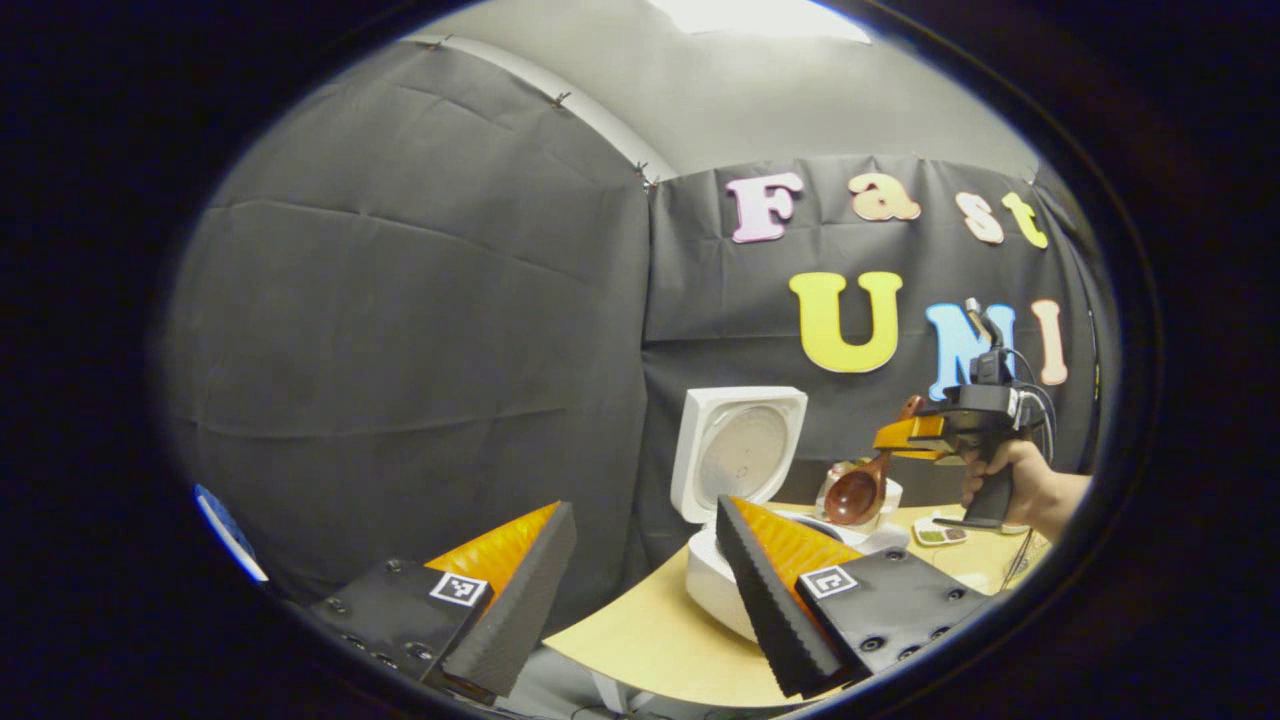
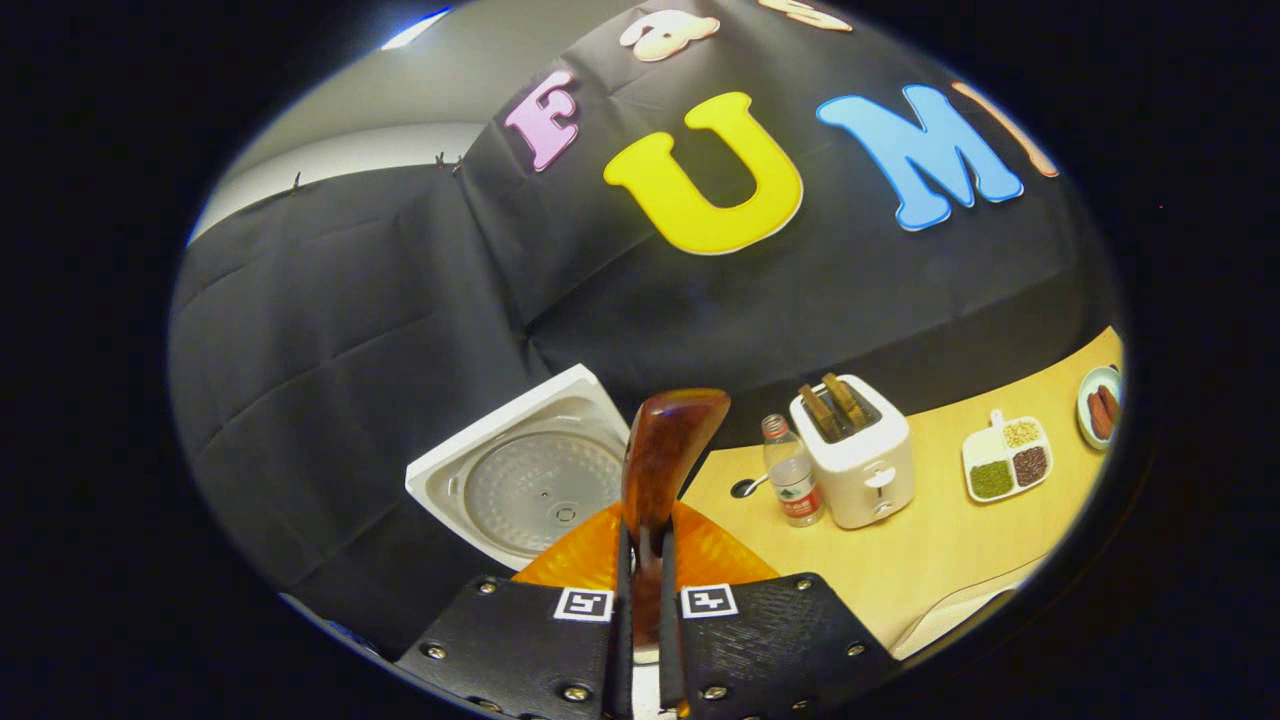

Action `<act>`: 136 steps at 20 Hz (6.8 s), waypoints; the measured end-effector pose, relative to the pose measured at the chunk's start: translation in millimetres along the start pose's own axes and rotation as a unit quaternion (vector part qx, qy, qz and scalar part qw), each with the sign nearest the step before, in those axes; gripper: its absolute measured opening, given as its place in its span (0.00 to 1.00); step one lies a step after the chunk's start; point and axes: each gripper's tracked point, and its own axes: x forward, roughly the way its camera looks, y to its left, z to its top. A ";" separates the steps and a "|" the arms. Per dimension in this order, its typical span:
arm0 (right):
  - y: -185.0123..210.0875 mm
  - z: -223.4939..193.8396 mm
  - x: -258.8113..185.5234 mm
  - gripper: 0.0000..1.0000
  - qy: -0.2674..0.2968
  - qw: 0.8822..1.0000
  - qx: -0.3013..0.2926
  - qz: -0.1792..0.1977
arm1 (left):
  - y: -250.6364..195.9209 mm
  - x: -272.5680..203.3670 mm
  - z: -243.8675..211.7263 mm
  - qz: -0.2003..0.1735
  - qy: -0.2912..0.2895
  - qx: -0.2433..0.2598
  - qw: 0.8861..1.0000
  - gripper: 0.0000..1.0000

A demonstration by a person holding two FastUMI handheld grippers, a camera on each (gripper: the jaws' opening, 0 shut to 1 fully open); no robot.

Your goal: Close the left gripper, press the button to open the rice cooker; take a wooden spoon from the chopstick holder with the right hand, scoop a spoonful of rice and pour it into the rice cooker, then put the wooden spoon back into the chopstick holder.

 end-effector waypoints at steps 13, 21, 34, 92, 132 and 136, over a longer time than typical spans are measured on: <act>-119.5 84.7 -116.8 0.11 -0.080 0.990 -0.043 -0.104 | -108.6 9.0 32.9 -0.091 -0.029 -0.012 0.995 0.95; -200.4 111.1 -190.1 0.11 -0.104 0.977 -0.048 -0.177 | -174.0 5.8 43.8 -0.134 -0.037 -0.013 0.990 0.98; -353.9 58.8 -280.5 0.11 -0.073 0.946 -0.020 -0.316 | -255.0 -5.9 56.4 -0.179 -0.033 0.004 0.983 0.97; -251.9 44.5 -392.9 0.99 -0.114 0.866 -0.165 -0.459 | -158.1 348.5 109.8 -0.036 0.001 0.025 0.999 0.98; -289.0 59.2 -428.0 0.99 -0.084 0.889 -0.213 -0.397 | -162.5 382.0 43.4 -0.072 0.212 -0.006 0.975 0.97; -289.3 58.2 -426.2 0.99 -0.082 0.890 -0.215 -0.394 | -175.2 379.8 21.0 -0.078 0.231 -0.010 0.970 0.97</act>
